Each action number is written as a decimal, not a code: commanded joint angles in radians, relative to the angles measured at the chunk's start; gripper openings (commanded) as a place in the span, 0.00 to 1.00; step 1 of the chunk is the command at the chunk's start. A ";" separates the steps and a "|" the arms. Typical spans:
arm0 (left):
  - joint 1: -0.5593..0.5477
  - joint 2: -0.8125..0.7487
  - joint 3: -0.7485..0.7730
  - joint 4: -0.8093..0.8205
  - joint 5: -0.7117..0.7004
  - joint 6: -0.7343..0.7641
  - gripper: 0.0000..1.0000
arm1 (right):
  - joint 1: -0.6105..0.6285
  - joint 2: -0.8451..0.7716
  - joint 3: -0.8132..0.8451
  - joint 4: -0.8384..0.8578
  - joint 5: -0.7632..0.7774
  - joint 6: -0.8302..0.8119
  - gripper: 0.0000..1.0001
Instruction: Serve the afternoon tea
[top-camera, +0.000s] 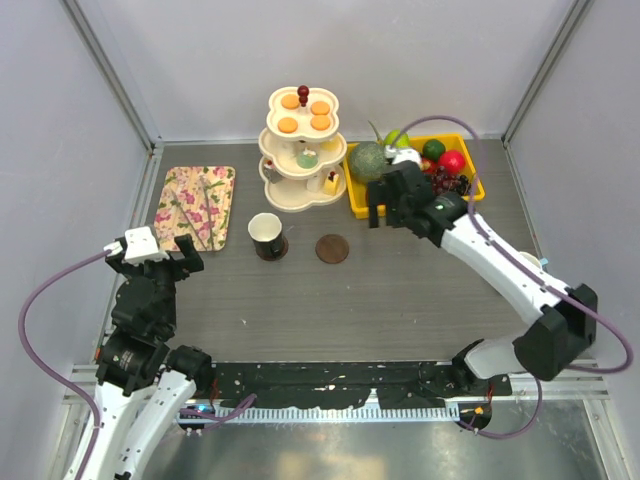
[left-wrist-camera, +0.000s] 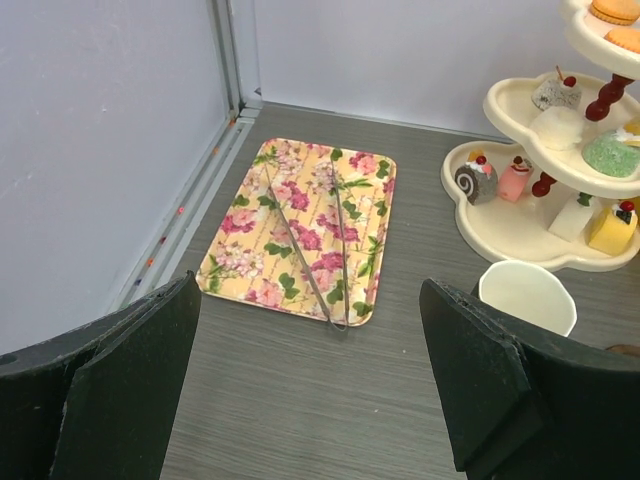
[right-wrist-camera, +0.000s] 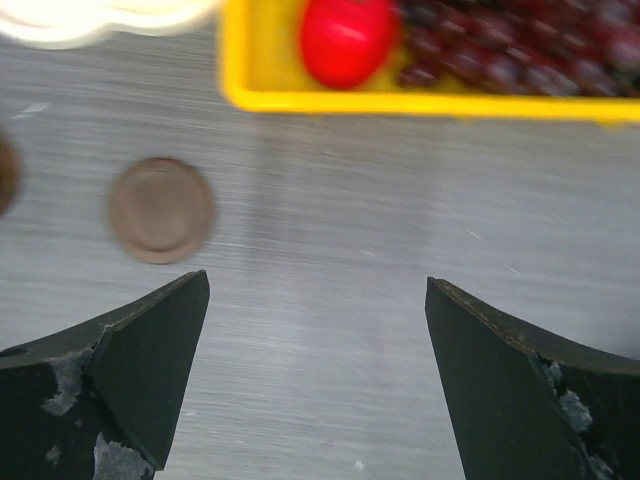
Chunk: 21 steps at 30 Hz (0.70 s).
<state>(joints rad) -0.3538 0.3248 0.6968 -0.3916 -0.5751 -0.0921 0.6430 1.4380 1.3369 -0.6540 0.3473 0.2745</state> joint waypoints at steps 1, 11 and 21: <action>-0.010 -0.012 -0.003 0.065 -0.006 0.012 0.99 | -0.150 -0.167 -0.123 -0.087 0.126 0.025 0.96; -0.033 -0.010 -0.005 0.068 -0.020 0.022 0.99 | -0.550 -0.364 -0.303 -0.144 0.144 0.078 1.00; -0.048 -0.006 -0.011 0.074 -0.023 0.029 0.99 | -0.807 -0.317 -0.420 -0.032 -0.039 0.149 0.97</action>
<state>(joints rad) -0.3939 0.3187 0.6880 -0.3847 -0.5793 -0.0715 -0.1215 1.0809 0.9154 -0.7563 0.3977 0.3691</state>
